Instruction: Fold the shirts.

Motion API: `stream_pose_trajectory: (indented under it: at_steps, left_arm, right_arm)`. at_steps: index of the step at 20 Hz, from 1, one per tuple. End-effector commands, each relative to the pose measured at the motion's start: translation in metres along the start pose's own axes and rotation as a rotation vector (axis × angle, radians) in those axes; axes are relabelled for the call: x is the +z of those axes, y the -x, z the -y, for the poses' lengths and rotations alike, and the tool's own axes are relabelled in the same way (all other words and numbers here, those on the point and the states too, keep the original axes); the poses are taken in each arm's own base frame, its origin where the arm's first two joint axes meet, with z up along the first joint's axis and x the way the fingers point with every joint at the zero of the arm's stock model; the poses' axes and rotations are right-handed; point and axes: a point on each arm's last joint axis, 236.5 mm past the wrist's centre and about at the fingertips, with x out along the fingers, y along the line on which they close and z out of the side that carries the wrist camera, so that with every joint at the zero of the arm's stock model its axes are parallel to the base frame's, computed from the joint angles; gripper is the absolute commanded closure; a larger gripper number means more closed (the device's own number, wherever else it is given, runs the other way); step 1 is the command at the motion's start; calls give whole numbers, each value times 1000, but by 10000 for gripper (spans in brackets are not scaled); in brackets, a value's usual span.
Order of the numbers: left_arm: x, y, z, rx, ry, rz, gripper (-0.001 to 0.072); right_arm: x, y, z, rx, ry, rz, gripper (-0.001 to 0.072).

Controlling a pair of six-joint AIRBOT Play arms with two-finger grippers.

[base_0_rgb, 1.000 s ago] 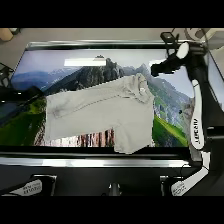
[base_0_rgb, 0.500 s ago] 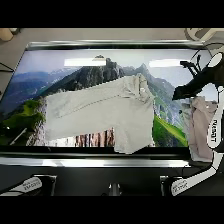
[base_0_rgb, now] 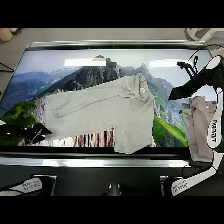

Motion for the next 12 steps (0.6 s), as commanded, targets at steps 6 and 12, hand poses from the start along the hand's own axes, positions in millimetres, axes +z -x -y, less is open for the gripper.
stream_pose_trajectory:
  at_steps: [6,12]
  left_arm:
    - [1,-14,11,5,-9,-6,677]
    - [4,0,19,5,-63,45,678]
  right_arm:
    - [-43,-49,-42,229,-53,-119,206]
    - [-66,-113,-62,305,-141,-124,210]
